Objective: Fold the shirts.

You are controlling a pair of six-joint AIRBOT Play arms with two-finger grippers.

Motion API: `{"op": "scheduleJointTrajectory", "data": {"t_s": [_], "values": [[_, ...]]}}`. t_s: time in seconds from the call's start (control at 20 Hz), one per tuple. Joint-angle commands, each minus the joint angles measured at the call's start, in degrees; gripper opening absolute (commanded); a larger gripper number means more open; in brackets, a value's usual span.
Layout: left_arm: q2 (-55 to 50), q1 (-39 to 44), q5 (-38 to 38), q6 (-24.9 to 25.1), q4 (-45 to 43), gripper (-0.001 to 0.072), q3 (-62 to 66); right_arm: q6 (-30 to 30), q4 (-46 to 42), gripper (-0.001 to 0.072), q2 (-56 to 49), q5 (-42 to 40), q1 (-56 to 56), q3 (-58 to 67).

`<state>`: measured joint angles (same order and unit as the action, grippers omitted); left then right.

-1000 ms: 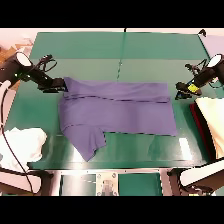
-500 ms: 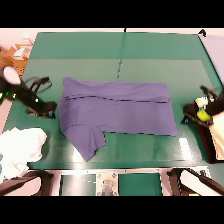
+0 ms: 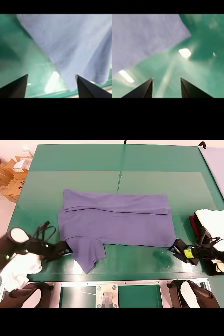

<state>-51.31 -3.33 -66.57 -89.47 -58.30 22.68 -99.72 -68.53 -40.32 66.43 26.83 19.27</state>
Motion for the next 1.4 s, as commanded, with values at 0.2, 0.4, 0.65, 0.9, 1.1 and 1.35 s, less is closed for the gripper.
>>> {"op": "scheduleJointTrajectory", "data": {"t_s": [0.2, 0.4, 0.65, 0.9, 1.1, 1.35], "values": [[0.94, -0.04, 19.08, 6.16, 21.16, 0.0644, -14.69, -0.33, 11.43, 0.0402, -4.09, -20.26, 0.15, -5.25], [0.94, -0.04, 24.5, 15.89, 34.51, 0.0132, -14.86, 3.96, 19.74, 0.038, -10.03, -23.1, 0.15, -5.22], [0.94, -0.07, 15.52, 21.38, 30.8, 0.002, -8.76, 12.39, 20.17, 0.0015, -11.37, -19.85, 0.26, -3.34], [1.01, -0.07, -0.81, 14.27, 11.32, 0.002, 4.98, 9.27, 9.07, 0.0014, -10.99, -7.08, 0.26, 6.51], [1.01, -0.07, -9.05, 11.72, 3.39, 0.002, 14.32, 5.55, 1.46, 0.0013, -9.38, 1.09, 0.26, 13.55], [0.92, -0.04, -9.73, 11.47, 3.13, 0.002, 26.25, 5.44, 3.65, 0.0013, -8.79, 2.16, 0.15, 19.89]]}}
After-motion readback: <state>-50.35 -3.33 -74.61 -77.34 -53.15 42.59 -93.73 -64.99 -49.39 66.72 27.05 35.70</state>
